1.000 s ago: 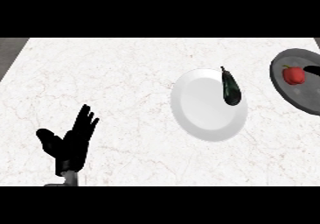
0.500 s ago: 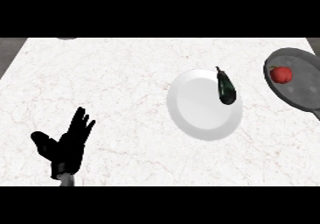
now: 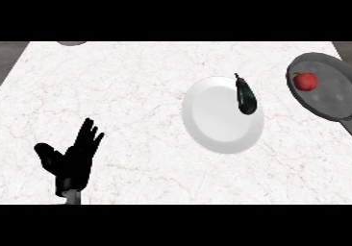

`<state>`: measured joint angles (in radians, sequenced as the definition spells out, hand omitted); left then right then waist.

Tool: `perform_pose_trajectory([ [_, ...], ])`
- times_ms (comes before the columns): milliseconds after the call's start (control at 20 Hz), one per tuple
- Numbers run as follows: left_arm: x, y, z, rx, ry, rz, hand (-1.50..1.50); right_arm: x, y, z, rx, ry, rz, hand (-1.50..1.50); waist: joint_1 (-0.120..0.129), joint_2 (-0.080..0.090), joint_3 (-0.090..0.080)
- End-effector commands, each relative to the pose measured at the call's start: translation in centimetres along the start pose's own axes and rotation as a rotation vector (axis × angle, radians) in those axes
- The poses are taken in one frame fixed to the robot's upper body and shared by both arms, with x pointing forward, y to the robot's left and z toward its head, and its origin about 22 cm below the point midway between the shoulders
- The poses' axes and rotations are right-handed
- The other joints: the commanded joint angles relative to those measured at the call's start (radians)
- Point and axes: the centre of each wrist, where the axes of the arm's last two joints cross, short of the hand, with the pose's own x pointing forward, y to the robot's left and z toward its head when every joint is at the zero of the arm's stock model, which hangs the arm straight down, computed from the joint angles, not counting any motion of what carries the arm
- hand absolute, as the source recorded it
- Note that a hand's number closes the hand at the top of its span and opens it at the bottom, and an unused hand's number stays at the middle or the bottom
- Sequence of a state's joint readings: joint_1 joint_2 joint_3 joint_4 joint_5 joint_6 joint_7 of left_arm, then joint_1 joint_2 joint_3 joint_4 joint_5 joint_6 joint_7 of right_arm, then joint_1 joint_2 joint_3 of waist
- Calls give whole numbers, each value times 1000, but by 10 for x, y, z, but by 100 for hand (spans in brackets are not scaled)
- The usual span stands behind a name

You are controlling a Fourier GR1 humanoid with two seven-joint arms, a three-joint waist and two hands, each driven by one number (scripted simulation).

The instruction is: Pick the bell pepper from the plate and place it in the pan

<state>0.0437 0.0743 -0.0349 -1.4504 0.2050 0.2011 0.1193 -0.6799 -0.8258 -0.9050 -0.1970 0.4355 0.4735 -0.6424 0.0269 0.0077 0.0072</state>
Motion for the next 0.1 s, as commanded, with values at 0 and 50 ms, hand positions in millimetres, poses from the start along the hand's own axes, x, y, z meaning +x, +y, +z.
perform_pose_trajectory([
  [0,-8,-2,-1,6,29,-7,0,-6,-10,14,24,-12,-24,-150,-9,0,-5],
  [50,-18,0,6,25,40,3,0,-18,-13,27,15,-17,-23,-150,-9,0,-4],
])
